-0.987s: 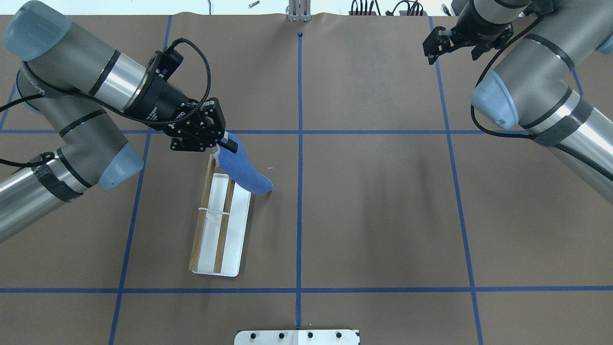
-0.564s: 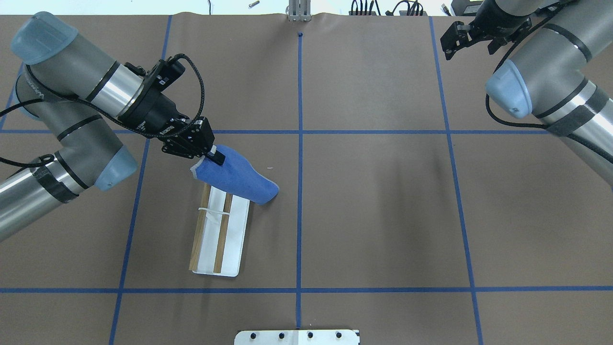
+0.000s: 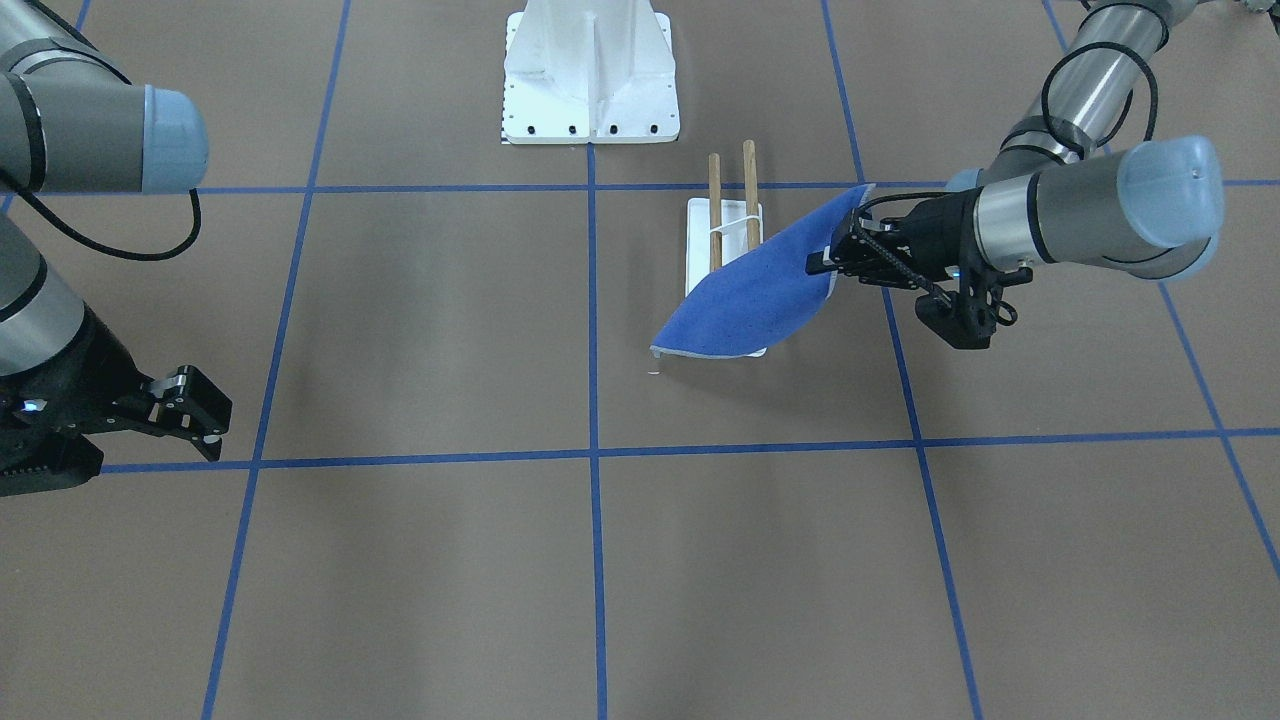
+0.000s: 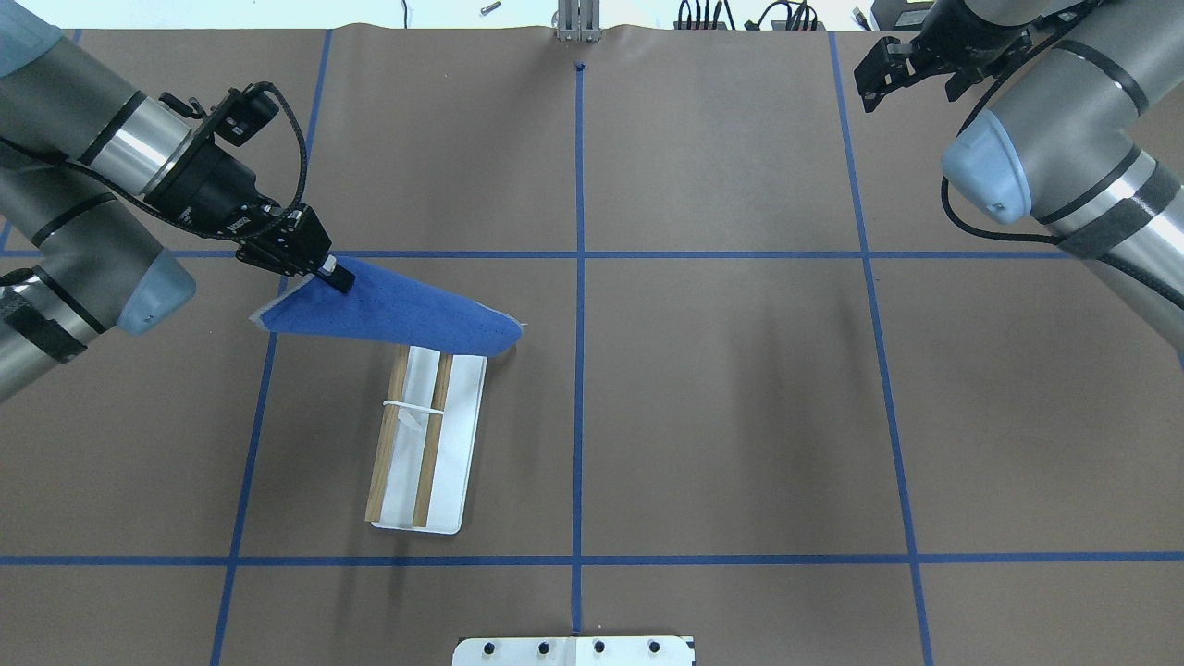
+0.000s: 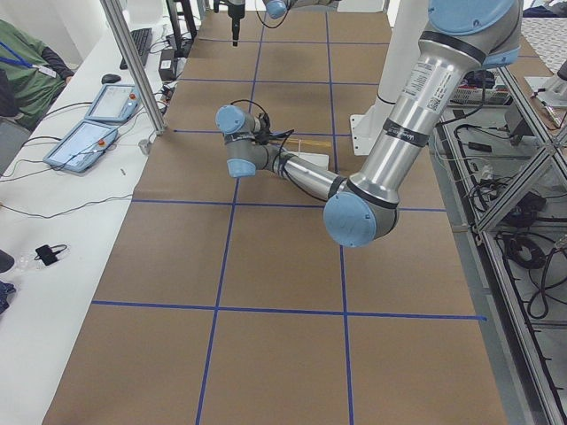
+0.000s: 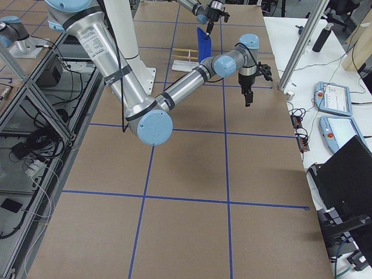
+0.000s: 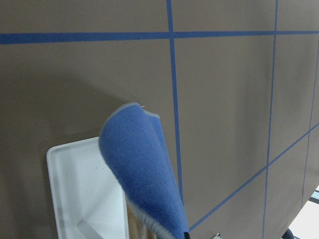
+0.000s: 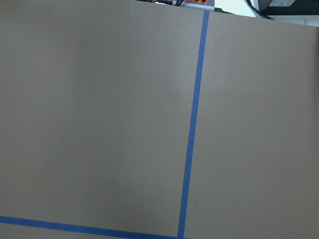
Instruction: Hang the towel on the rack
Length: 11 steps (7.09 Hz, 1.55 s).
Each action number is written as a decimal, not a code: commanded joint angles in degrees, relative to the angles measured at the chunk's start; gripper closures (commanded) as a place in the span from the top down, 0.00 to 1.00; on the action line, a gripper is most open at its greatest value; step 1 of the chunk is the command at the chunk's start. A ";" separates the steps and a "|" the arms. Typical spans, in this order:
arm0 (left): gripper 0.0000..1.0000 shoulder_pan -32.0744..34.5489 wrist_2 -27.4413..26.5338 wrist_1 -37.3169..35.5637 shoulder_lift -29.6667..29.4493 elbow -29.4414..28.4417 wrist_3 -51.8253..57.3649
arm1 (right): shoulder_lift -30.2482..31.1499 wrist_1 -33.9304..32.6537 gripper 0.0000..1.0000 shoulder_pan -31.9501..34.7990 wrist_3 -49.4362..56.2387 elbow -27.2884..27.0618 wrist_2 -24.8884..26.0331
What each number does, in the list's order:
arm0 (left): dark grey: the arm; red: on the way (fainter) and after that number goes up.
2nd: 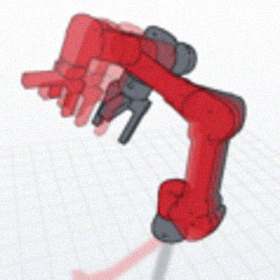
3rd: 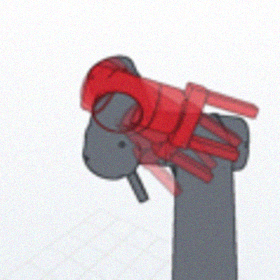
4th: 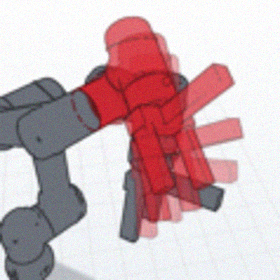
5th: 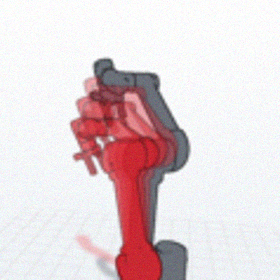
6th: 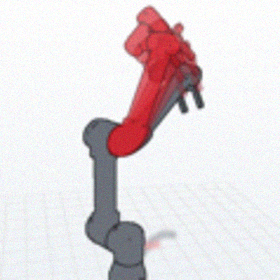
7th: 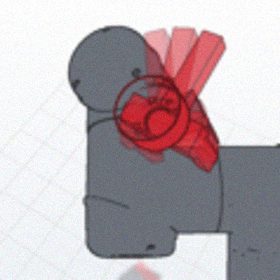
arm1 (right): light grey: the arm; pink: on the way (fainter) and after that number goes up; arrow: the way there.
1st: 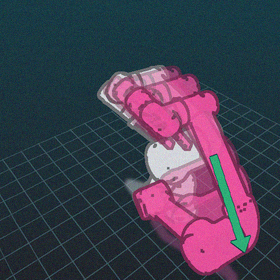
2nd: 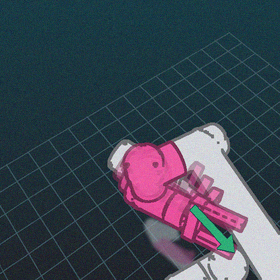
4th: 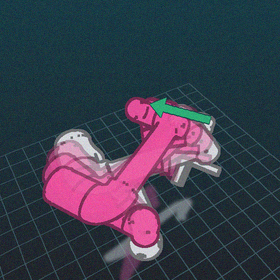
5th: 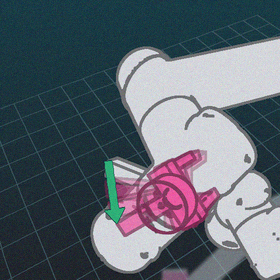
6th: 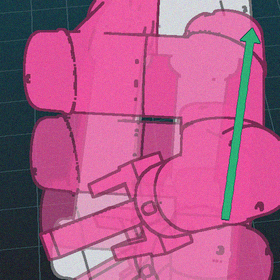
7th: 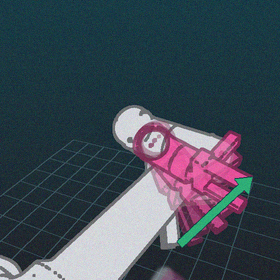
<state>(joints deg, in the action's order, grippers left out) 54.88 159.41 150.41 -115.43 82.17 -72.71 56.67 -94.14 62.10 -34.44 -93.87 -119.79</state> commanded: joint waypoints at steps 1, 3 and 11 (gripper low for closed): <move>0.00 -1.08 -1.29 -0.03 1.35 -0.34 2.05 | 0.02 0.09 1.00 -0.05 -0.10 0.00 0.00; 0.00 -2.14 -1.39 0.05 1.17 0.18 2.05 | 0.02 0.09 1.00 0.04 -0.18 0.00 0.00; 0.97 -2.41 -12.69 1.64 2.49 0.27 3.63 | -0.15 0.09 1.00 0.12 -0.62 -0.35 -0.70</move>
<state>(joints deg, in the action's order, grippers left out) 51.96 150.59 151.85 -113.40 82.38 -69.28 56.50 -94.08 62.17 -35.05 -94.11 -119.96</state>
